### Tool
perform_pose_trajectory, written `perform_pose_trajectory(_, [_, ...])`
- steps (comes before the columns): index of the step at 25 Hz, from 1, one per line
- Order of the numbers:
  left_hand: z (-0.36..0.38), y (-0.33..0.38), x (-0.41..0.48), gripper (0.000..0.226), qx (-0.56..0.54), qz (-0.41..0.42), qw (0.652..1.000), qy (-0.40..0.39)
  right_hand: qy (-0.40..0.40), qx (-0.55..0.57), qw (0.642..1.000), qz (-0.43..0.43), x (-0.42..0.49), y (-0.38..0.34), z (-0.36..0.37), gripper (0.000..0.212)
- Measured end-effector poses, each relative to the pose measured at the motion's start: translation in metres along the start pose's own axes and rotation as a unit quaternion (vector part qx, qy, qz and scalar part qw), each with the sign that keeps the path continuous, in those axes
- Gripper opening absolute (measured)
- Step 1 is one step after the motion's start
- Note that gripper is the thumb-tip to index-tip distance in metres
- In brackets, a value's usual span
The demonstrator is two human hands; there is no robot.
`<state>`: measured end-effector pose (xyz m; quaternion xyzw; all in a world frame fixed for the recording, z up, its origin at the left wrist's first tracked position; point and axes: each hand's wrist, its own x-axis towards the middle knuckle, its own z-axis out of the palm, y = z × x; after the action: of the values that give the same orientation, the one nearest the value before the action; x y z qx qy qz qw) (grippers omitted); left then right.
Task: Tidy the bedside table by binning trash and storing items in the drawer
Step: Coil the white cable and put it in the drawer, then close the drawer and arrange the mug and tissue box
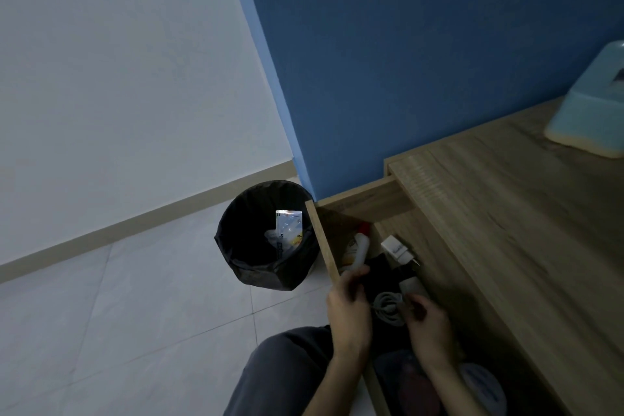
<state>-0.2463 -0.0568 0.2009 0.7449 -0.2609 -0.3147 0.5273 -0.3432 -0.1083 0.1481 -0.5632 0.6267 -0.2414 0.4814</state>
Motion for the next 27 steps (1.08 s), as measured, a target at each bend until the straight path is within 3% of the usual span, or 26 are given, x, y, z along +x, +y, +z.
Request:
perform_pose_trajectory(2, [0.001,0.003,-0.003,0.040,0.008,0.058,0.995,0.075,0.016,-0.023,0.997,-0.067,-0.009,-0.021,-0.017,0.029])
perform_pose_trajectory(4, [0.002,0.006,-0.005,0.048,0.006,0.083,0.992,0.099,0.050,-0.017,0.983,-0.177,-0.018,-0.047,-0.045,0.024])
perform_pose_trajectory(7, [-0.001,0.006,0.001,0.060,-0.075,0.004,0.996,0.051,0.123,-0.057,0.951,-0.279,-0.005,-0.061,-0.088,0.035])
perform_pose_trajectory(9, [0.003,0.006,0.005,0.064,-0.099,-0.018,0.994,0.035,0.147,-0.172,0.934,-0.277,0.011,-0.048,-0.112,0.063])
perform_pose_trajectory(11, [0.014,0.012,0.007,0.062,-0.110,-0.016,0.993,0.027,0.148,-0.268,0.919,-0.249,0.016,-0.035,-0.128,0.076])
perform_pose_trajectory(20, [0.088,0.032,0.029,0.055,-0.148,-0.059,0.987,-0.010,0.137,-0.306,0.916,-0.218,0.011,-0.034,-0.139,0.061])
perform_pose_trajectory(27, [0.138,0.038,0.040,0.056,-0.197,-0.033,0.977,-0.077,0.129,-0.282,0.923,-0.228,0.019,-0.030,-0.141,0.058])
